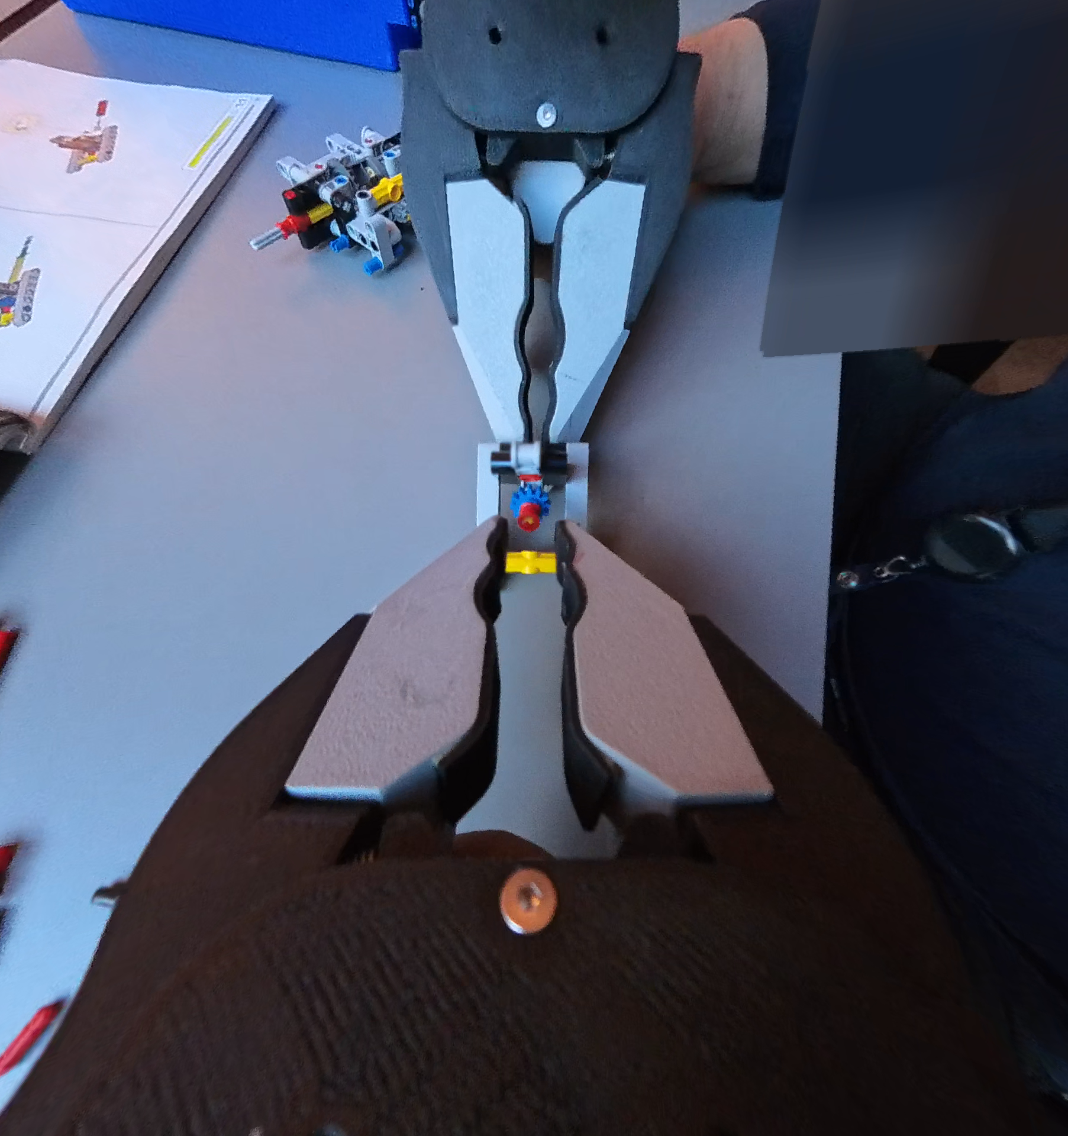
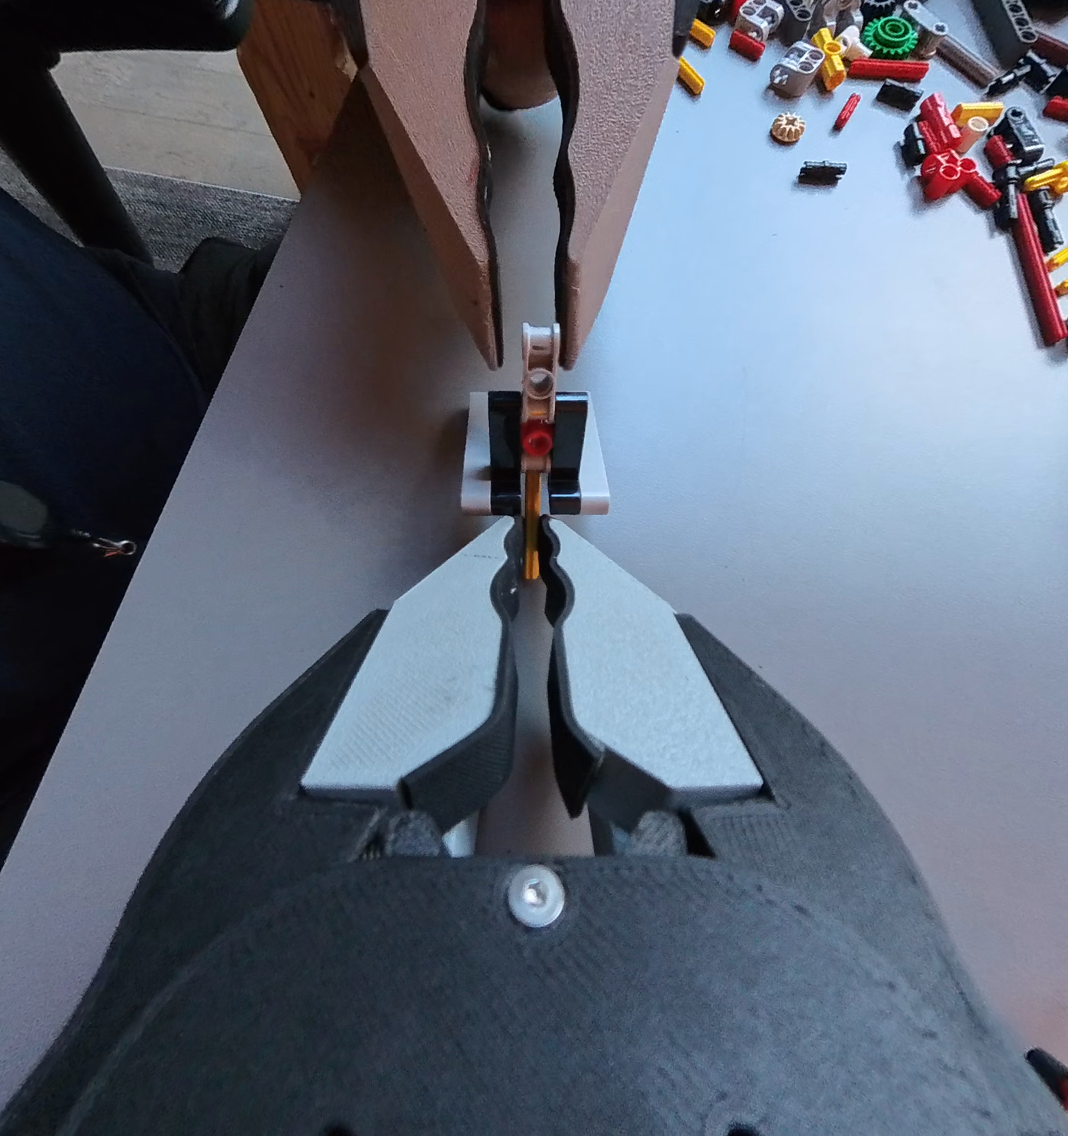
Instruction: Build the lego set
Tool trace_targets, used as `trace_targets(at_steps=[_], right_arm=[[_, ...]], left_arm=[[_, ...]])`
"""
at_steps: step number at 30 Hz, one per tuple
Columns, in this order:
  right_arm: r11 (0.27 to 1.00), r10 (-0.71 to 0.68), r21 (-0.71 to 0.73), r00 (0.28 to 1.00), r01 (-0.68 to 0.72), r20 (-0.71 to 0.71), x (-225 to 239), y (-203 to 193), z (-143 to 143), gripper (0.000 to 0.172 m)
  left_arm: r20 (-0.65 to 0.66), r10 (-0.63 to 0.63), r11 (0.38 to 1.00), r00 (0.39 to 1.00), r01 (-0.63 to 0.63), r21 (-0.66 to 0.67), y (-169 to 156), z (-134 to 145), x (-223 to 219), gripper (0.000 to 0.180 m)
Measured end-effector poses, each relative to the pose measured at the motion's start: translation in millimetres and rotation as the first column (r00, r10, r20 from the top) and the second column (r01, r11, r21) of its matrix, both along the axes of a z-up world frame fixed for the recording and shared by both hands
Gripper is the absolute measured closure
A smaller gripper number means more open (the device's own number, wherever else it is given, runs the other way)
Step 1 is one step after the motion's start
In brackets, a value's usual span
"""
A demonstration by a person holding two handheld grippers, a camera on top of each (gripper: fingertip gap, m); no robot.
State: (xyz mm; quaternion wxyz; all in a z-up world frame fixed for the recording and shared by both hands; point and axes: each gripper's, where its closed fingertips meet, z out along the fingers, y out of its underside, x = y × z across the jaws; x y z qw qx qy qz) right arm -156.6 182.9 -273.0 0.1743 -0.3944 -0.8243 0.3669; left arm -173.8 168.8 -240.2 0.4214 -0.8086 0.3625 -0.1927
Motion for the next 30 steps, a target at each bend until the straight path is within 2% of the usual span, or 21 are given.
trace_targets(at_steps=[3, 11, 14, 17, 23, 30], right_arm=[[1.0, 0.004, -0.004, 1.0, -0.004, 0.003, 0.3, -0.5, 0.1, 0.171], [1.0, 0.004, -0.005, 1.0, -0.003, 0.011, 1.1, -0.7, -0.1, 0.171], [1.0, 0.001, -0.001, 1.0, -0.001, 0.012, 1.1, -0.5, -0.3, 0.171], [1.0, 0.006, -0.007, 1.0, -0.006, 0.018, 1.0, -1.7, -0.3, 0.171], [1.0, 0.013, -0.02, 1.0, -0.013, 0.024, 0.9, -2.6, 0.0, 0.171], [0.999, 0.025, -0.02, 0.999, -0.025, 0.025, -0.2, -4.6, -0.1, 0.171]], left_arm=[[-0.023, -0.023, 0.999, 0.999, 0.022, -0.024, 2.0, -2.4, 3.2, 0.175], [-0.03, -0.033, 0.999, 0.999, 0.032, -0.042, 1.8, -7.1, 2.9, 0.176], [-0.03, -0.019, 0.998, 0.999, 0.017, -0.067, -0.7, -14.4, 1.9, 0.177], [-0.09, -0.024, 0.996, 0.996, 0.015, -0.093, -3.1, -27.3, 0.4, 0.177], [-0.062, -0.021, 0.996, 0.998, 0.016, -0.083, -1.3, -23.1, -0.9, 0.177], [-0.108, -0.035, 0.995, 0.994, 0.024, -0.1, -3.6, -29.5, -0.5, 0.178]])
